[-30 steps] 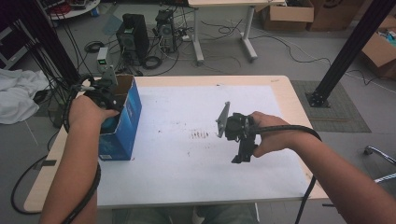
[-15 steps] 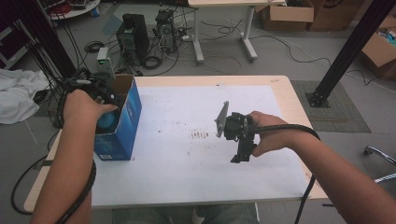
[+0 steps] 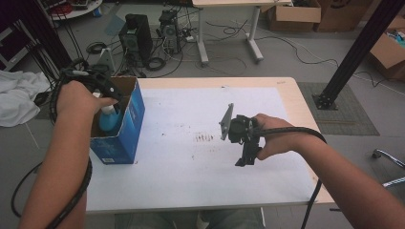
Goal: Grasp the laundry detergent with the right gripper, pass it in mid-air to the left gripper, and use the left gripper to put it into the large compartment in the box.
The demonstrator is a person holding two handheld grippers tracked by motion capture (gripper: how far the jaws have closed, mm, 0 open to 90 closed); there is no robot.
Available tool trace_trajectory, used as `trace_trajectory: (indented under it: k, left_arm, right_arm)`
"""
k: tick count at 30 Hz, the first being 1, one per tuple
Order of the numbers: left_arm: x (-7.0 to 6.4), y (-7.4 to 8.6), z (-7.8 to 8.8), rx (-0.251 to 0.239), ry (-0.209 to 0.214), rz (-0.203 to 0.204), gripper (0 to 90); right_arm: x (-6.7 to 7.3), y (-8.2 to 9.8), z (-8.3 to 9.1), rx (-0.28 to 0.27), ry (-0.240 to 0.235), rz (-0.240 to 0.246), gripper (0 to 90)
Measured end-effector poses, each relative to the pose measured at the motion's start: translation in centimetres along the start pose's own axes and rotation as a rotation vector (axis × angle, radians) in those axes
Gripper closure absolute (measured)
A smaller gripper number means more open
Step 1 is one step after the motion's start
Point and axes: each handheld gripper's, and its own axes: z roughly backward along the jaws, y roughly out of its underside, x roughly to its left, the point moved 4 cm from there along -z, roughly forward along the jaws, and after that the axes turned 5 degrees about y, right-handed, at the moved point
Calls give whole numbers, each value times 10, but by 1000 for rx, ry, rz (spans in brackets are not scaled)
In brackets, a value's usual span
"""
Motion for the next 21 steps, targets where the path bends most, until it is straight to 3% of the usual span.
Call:
trace_trajectory:
  k: [5, 13, 21]
  left_arm:
    - [-3, -1, 17, -22, -4, -22, 178]
    - [-16, 0, 38, -31, 9, -98, 121]
    - [-25, 1, 44, -31, 15, -138, 54]
  right_arm:
    - [1, -1, 2, -4, 1, 4, 0]
    - [1, -2, 4, -3, 5, 0, 0]
    - [3, -4, 3, -3, 1, 2, 0]
